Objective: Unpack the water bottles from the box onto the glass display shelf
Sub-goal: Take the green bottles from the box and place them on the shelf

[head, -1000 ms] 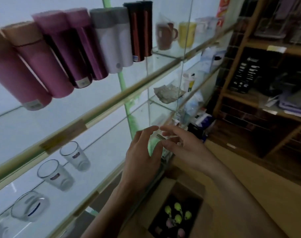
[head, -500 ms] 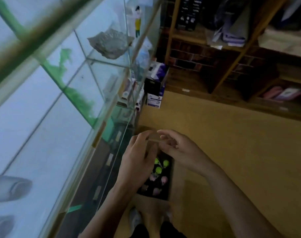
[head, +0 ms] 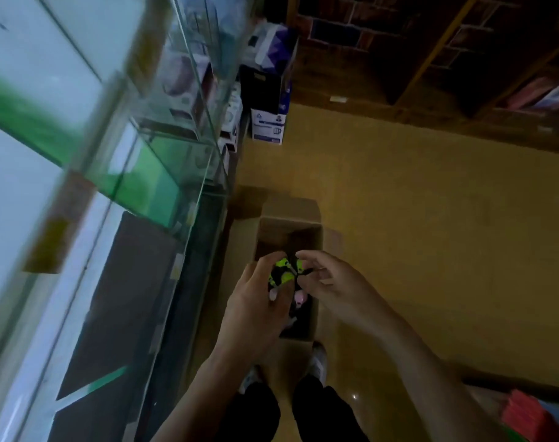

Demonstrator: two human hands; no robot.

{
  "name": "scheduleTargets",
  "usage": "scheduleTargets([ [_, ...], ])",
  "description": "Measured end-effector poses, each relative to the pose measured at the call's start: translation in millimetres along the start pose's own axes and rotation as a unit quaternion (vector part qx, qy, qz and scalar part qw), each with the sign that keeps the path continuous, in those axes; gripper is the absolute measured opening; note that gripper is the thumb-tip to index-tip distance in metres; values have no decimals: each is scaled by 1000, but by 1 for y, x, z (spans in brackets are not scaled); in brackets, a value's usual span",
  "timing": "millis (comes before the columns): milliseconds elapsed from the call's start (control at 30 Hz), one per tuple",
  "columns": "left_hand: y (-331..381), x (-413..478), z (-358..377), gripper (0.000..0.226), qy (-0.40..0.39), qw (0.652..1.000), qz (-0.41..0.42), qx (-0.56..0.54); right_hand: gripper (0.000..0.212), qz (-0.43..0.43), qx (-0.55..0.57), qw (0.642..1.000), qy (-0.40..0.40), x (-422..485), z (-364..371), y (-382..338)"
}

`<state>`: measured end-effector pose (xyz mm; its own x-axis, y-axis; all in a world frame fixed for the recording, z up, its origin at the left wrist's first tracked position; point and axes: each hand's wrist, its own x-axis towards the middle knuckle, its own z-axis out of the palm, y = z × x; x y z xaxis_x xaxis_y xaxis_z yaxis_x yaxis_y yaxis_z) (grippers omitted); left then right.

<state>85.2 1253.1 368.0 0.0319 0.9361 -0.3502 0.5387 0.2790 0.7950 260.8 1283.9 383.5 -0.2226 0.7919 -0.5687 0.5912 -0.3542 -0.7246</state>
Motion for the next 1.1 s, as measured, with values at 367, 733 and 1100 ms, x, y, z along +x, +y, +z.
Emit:
scheduleTargets([
  [367,-175,90,128,43,-20,999,-31,-3,43,36,5,999,-17,131,60,176],
  [733,-310,195,214,49,-9,998,36,45,46,8,-41,999,-12,266,112,312],
  [1100,-361,258,258,52,-66,995,22,66,57,-19,-218,975,-35,337,121,344],
])
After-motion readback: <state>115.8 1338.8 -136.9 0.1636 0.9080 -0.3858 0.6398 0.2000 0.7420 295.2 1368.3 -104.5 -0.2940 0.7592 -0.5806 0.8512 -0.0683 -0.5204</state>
